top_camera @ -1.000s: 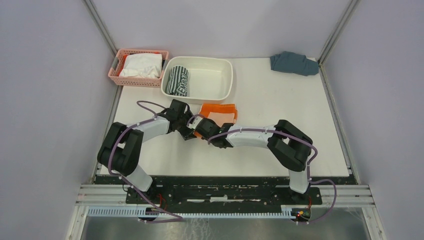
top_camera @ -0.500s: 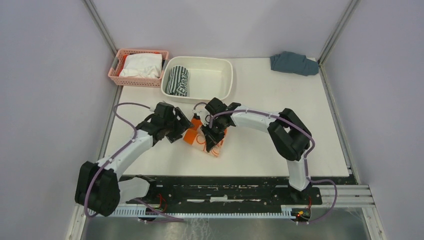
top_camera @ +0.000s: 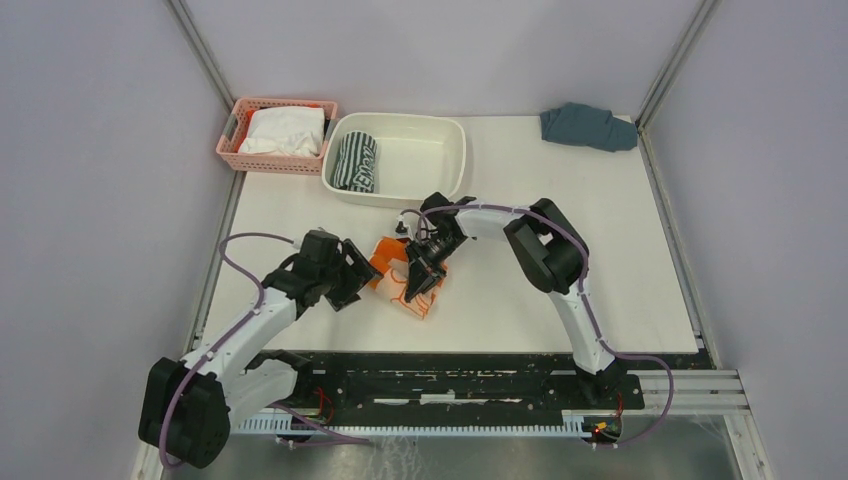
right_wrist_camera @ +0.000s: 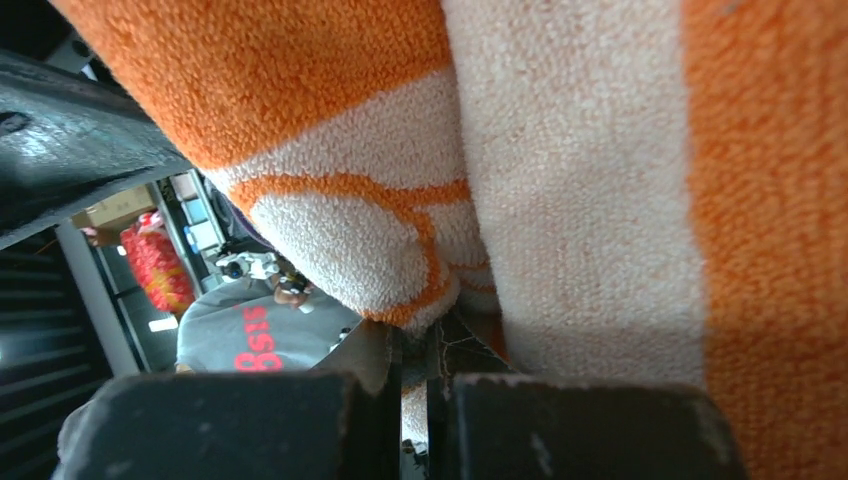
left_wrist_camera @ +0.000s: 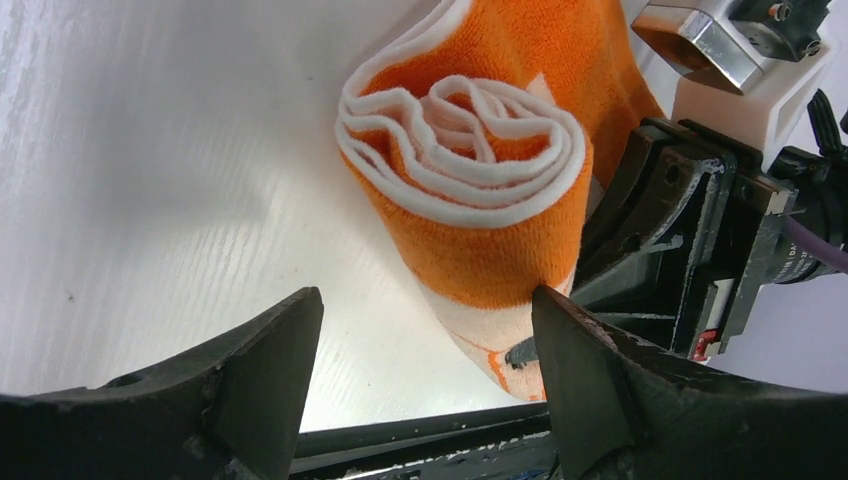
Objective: Roll the towels
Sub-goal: Roll the towel at the center of the board.
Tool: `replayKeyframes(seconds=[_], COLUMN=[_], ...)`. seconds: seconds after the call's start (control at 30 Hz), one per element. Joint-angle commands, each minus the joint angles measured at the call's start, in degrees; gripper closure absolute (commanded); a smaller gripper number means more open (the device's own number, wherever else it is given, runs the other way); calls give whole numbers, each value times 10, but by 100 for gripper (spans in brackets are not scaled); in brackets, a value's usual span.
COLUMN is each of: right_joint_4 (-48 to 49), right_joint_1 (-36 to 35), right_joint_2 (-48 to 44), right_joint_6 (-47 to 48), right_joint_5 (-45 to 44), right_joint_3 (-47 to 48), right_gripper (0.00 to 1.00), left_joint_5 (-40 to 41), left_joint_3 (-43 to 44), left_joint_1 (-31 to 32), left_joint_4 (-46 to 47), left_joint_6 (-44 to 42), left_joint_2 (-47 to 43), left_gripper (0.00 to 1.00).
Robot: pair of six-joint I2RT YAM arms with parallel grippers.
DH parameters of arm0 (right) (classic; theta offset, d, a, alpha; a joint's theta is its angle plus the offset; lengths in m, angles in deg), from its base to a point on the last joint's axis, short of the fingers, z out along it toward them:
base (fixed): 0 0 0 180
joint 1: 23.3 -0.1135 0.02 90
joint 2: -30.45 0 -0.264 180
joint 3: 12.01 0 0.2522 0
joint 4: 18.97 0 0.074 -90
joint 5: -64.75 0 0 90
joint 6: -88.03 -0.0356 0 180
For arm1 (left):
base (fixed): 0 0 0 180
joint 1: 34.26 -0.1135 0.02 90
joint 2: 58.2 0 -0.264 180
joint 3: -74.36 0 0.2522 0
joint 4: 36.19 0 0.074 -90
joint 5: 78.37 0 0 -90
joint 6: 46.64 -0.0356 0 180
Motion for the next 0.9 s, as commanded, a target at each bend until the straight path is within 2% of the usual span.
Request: replayKeyframes(seconds=[0.0,0.3,0.43,0.63,0.87], right_joint_4=[-14,-9,-5,46,98], right_joint_1=[-7,-7,-10,-35,-129], right_joint_2=[38,19,-24,-179,-323], right_joint_6=[-2,-8,-5,0,75], right_joint_5=[-26,-76,-124,-282,-559], right_joint_3=[3,-19,-47,-122,-167], right_gripper=[100,97,88,63,43], left_joint_5=[-24,22,53,76,72], left_joint_3=[-6,-24,-33,-48,-43], left_joint_1=[-3,-2,-3,-6,-7], left_joint_4=[82,129,100,68,56], left_joint_6=[34,55,61,63,55], left_joint_2=[21,96,123,145,151], left_gripper=[16,20,25,29,30])
